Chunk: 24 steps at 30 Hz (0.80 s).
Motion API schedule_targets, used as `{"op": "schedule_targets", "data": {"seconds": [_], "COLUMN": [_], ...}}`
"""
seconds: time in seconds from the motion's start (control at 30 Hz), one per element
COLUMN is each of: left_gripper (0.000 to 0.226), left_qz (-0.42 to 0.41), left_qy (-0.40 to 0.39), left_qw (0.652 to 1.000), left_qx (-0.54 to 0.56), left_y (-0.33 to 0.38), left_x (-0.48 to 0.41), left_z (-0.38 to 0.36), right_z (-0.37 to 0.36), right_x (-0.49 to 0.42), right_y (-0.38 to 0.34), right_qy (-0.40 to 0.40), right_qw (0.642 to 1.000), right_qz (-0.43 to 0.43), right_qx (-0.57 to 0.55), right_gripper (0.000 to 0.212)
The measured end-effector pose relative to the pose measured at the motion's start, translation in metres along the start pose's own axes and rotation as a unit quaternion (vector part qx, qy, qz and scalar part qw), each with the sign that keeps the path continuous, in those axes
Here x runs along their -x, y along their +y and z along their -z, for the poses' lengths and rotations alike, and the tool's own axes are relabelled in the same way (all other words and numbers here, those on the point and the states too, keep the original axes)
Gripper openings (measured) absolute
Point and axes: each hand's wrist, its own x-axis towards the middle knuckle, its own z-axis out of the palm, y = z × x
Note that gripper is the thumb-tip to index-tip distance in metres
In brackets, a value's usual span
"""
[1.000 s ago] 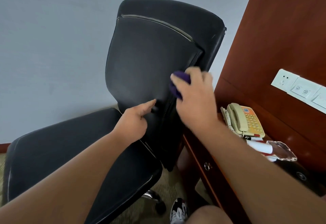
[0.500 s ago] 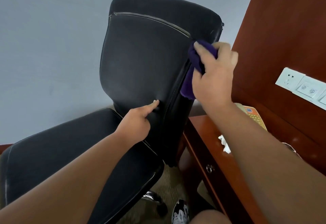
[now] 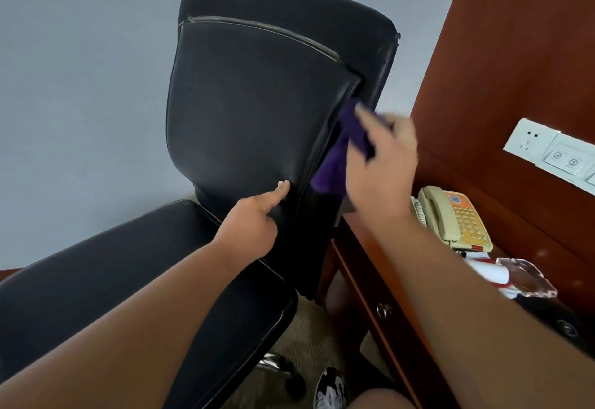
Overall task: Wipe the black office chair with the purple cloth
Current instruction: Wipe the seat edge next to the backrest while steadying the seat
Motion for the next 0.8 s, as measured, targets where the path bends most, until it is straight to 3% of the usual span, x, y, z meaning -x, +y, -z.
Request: {"op": "schedule_targets", "data": {"seconds": [0.07, 0.17, 0.3, 0.4, 0.57, 0.7, 0.8], "left_gripper": [0.082, 0.082, 0.082, 0.083, 0.083, 0.085, 0.085], "left_qz": [0.006, 0.005, 0.001, 0.005, 0.002, -0.004, -0.011], "left_qy": [-0.002, -0.005, -0.016, -0.025, -0.021, -0.022, -0.018], "left_qw": [1.0, 1.0, 1.0, 1.0, 1.0, 1.0, 1.0], "left_qx": [0.003, -0.003, -0.013, -0.006, 0.009, 0.005, -0.002], "left_y": [0.0, 0.002, 0.003, 0.002, 0.0, -0.003, -0.005], "left_x": [0.0, -0.001, -0.004, -0.006, -0.005, -0.005, -0.004], "left_z": [-0.002, -0.001, 0.001, 0.0, -0.001, -0.002, -0.003], "right_z": [0.001, -0.023, -0.049, -0.046, -0.024, -0.008, -0.026], "right_x": [-0.035, 0.001, 0.127, 0.148, 0.045, -0.029, -0.012], "right_y": [-0.013, -0.002, 0.036, 0.049, 0.008, -0.02, -0.01], "right_qy": [0.022, -0.015, -0.116, -0.17, -0.011, 0.143, 0.095], "right_qw": [1.0, 0.996, 0.984, 0.964, 0.986, 0.981, 0.993], "right_qz": [0.016, 0.039, -0.12, -0.202, -0.159, -0.055, 0.033], "right_qx": [-0.003, 0.081, 0.063, 0.03, -0.046, -0.118, -0.063], "right_gripper": [0.045, 0.054, 0.041, 0.034, 0.038, 0.035, 0.042]}}
